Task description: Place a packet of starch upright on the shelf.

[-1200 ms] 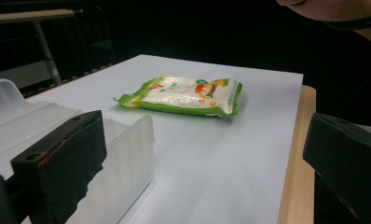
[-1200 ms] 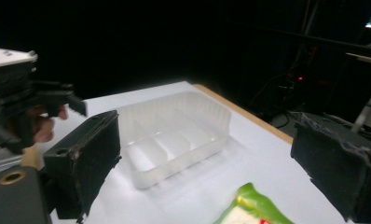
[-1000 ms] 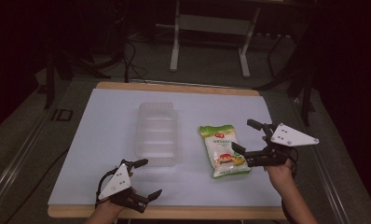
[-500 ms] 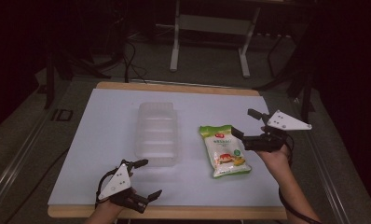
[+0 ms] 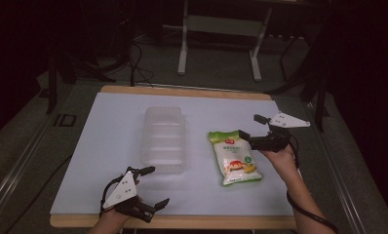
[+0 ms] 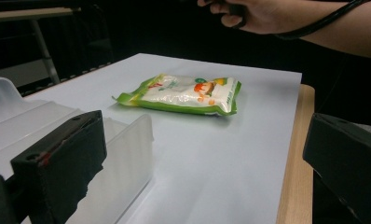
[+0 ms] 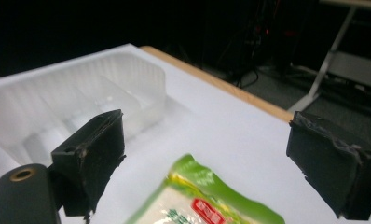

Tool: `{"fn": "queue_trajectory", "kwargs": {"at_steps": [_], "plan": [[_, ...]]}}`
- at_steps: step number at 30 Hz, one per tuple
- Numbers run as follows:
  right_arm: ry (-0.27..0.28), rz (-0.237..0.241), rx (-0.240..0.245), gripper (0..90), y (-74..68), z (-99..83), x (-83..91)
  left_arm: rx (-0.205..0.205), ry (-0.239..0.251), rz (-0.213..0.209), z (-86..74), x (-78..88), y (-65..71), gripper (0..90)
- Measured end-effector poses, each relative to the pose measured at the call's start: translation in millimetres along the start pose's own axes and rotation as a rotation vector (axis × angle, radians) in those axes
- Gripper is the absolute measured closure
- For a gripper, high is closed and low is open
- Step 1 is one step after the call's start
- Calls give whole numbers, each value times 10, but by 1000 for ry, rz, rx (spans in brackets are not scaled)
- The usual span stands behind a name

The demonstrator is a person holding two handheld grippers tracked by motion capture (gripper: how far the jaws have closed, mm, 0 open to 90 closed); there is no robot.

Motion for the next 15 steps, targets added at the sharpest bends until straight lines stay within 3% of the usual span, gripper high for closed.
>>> {"fn": "queue_trajectory", "kwargs": {"at_steps": [5, 15], "plan": [[-32, -23, -8, 131, 119, -191, -147, -2, -2, 0, -2, -5, 1, 0], [-104, -6, -31, 129, 234, -489, -381, -3, -10, -3, -10, -13, 5, 0]]}}
Point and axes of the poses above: each handheld gripper's, and its own axes: x roughly backward along the jaws, z roughly out of its top, y roughly to its right, the point moved 5 cm from there along -x, roughly forward along the jaws, and after that the axes turned 6 degrees about -z, right-handed, at the moved point
